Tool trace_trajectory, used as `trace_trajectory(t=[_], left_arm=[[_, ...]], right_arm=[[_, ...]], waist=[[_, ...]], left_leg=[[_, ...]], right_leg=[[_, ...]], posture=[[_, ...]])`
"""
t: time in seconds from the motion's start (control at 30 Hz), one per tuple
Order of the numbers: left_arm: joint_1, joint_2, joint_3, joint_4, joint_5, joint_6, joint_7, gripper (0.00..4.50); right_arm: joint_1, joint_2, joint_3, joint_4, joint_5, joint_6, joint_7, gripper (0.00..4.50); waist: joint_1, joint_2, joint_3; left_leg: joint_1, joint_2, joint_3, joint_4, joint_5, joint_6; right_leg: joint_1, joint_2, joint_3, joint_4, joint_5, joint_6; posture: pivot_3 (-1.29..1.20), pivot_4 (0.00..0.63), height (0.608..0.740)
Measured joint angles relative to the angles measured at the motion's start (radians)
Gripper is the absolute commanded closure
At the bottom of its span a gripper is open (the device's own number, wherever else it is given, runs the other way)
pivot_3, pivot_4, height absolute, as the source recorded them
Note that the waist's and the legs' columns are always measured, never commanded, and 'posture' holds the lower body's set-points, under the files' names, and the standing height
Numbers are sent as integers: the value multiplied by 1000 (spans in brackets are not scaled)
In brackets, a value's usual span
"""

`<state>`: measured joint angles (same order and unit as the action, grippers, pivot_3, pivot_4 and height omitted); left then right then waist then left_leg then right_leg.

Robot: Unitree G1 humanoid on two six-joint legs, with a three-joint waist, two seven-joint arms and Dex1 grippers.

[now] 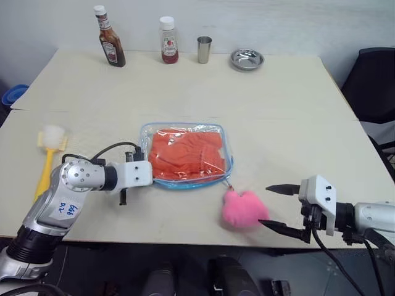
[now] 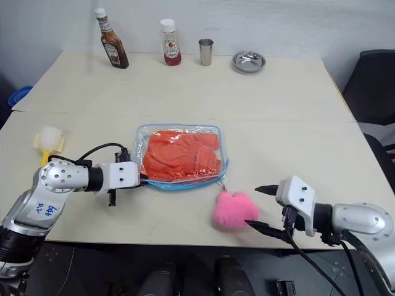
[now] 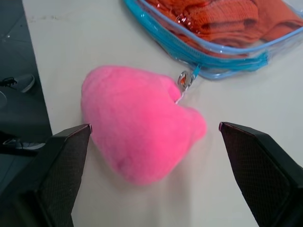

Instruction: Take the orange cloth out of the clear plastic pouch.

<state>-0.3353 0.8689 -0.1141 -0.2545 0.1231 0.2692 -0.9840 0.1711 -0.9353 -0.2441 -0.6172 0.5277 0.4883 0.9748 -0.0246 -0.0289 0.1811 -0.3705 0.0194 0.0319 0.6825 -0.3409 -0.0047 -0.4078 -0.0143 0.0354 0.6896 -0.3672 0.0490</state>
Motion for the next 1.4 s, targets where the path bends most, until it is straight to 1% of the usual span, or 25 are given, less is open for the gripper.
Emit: trace_trajectory(t=[0.1, 0.17, 0.23, 0.27, 0.33, 0.4, 0.5, 0.6, 0.67, 0.73, 0.83, 0.9, 1.03, 1.1, 1.2, 1.33, 1.4], left_arm=[[-2, 0, 10, 44, -9, -49, 10, 2054], [-1, 6, 33, 67, -48, -70, -7, 2054], [2, 7, 76, 67, -119, -62, -42, 2054], [24, 12, 132, 45, -216, -38, -92, 2020], [52, 20, 187, 5, -318, 4, -142, 2008], [74, 46, 246, -39, -429, 92, -182, 2008], [100, 98, 314, -84, -509, 167, -208, 2008], [125, 110, 340, -110, -545, 198, -205, 2008], [135, 110, 341, -132, -554, 211, -192, 2008], [142, 110, 341, -141, -557, 220, -173, 2008], [141, 108, 325, -151, -555, 221, -148, 2008], [117, 96, 292, -153, -552, 221, -132, 2008], [33, 69, 201, -144, -539, 220, -111, 2008], [0, 58, 162, -126, -524, 215, -109, 2008], [-35, 35, 101, -110, -499, 203, -108, 2008], [-83, 0, 13, -83, -458, 174, -120, 2008], [-109, -15, -24, -81, -453, 177, -132, 2008]], right_arm=[[-1, 0, 1, 26, -18, -33, 24, 0], [-10, 0, 7, 56, -36, -48, 37, 0], [-26, 0, 25, 87, -44, -56, 49, 0], [-46, 0, 55, 111, -53, -73, 66, 181], [-59, 3, 95, 138, -67, -83, 83, 577], [-86, 18, 150, 175, -80, -102, 104, 1207], [-123, 38, 216, 202, -103, -131, 130, 2219], [-168, 56, 261, 221, -107, -138, 151, 3216], [-199, 70, 287, 223, -107, -136, 160, 3792], [-224, 88, 314, 223, -103, -127, 168, 4468], [-266, 138, 364, 204, -76, -81, 166, 4468], [-312, 188, 410, 195, -77, -51, 140, 4468], [-382, 259, 501, 231, -153, -32, 74, 4468], [-396, 283, 522, 254, -176, -32, 56, 4468], [-403, 297, 533, 271, -192, -30, 40, 3784], [-396, 295, 532, 272, -194, -13, 37, 2405], [-385, 276, 528, 258, -194, -12, 40, 1699]], waist=[[-3, 0, 0], [-2, 0, 0], [-3, 0, 0], [-5, 0, 0], [-4, 0, 0], [-4, 0, 0], [-4, 1, 1], [-4, 1, 1], [-4, 1, 1], [-4, 1, 1], [-5, 1, 1], [-4, 1, 1], [-3, 1, 1], [-3, 1, 1], [-3, 1, 1], [-6, 1, 1], [-4, 1, 1]], left_leg=[[0, 0, 0, 0, 0, 0], [0, 0, 0, 0, 0, 0], [0, 0, 0, 0, 0, 0], [0, 1, 0, 0, 0, -1], [0, 1, 0, 0, 0, -1], [0, 1, 0, 0, 0, -1], [0, 1, 0, 0, 0, -1], [0, 0, 0, 0, 0, -1], [0, 1, -1, 0, 0, -1], [0, 0, -1, 0, 0, -1], [0, 0, -1, 0, 0, -1], [0, 0, -1, 0, 0, -1], [0, 0, -1, 0, 0, -2], [-1, -1, -1, 0, 2, -5], [-1, 0, -1, 0, 2, -6], [-1, 0, -1, 0, 3, -6], [-1, 0, -1, 0, 3, -6]], right_leg=[[0, 0, 0, 0, 0, 0], [0, 0, 0, 0, 0, 0], [0, 0, 0, 0, 0, 0], [0, 0, 0, 0, 0, 0], [0, 0, -1, 0, 0, 0], [0, 0, -1, 0, 0, 0], [0, 0, 0, 0, 0, 0], [0, 0, 0, 0, 0, 0], [0, 0, -1, 0, 0, 0], [0, 0, -1, 0, 0, 0], [0, 0, -1, 0, 0, 0], [0, 0, -1, 0, 0, 0], [0, 0, -1, 0, 0, 0], [-1, -1, -1, 0, 0, 0], [-1, 0, -1, 0, 0, 0], [-1, 1, 0, 0, 0, 0], [-1, 1, 0, 0, 0, 0]], posture=[[0, 150, 740], [0, 150, 740], [0, 150, 740], [0, 150, 740], [0, 150, 740], [0, 150, 740], [0, 150, 740], [0, 150, 740], [0, 150, 740], [0, 150, 740], [0, 150, 740], [0, 150, 740], [0, 150, 740], [0, 150, 740], [0, 150, 740], [0, 150, 740], [0, 150, 740]])
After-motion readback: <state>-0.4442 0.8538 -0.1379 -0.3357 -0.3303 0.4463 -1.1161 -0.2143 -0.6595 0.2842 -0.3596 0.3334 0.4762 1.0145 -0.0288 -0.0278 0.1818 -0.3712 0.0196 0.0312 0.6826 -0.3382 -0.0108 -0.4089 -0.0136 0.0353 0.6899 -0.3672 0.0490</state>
